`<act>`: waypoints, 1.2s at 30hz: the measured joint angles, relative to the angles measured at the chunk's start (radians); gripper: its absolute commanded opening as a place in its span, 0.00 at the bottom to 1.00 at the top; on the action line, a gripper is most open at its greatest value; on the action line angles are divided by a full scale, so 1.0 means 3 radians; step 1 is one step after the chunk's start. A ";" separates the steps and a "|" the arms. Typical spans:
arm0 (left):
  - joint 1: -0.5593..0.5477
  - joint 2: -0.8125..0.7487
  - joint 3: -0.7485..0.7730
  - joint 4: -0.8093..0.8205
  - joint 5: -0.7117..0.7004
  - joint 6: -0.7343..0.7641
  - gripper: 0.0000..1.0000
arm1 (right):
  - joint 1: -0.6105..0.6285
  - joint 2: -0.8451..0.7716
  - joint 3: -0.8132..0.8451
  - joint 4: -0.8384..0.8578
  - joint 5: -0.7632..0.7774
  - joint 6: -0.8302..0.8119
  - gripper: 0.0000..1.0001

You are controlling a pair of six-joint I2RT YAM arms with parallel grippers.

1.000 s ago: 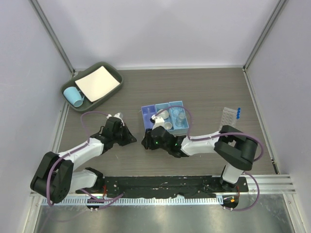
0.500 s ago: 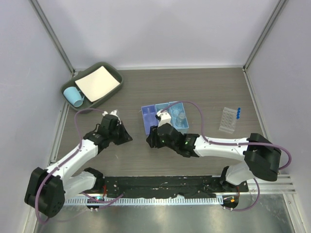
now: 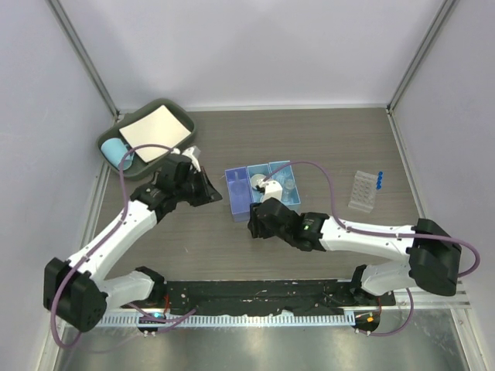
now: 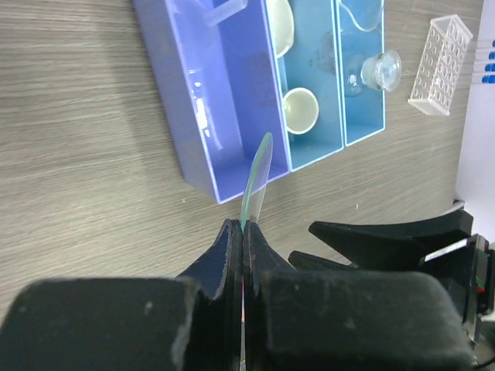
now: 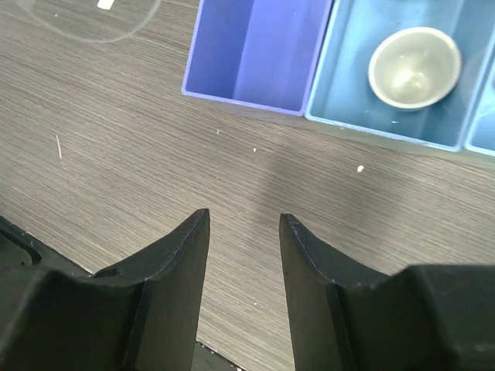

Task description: Organize the chemistry lab equipment

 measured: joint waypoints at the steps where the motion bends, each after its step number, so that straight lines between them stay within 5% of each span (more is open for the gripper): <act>1: -0.0004 0.0099 0.0057 0.0000 0.0052 0.0015 0.00 | 0.0000 -0.0039 0.0000 -0.0057 0.0024 -0.0005 0.47; 20: -0.0125 0.1605 0.1205 -0.0383 0.0278 0.0750 0.00 | 0.0000 -0.0786 -0.0134 -0.0464 0.0058 -0.0019 0.47; 36: -0.0172 0.2027 0.1270 -0.0590 0.0281 0.0965 0.00 | 0.0000 -0.0903 -0.0221 -0.0525 0.0053 -0.0046 0.47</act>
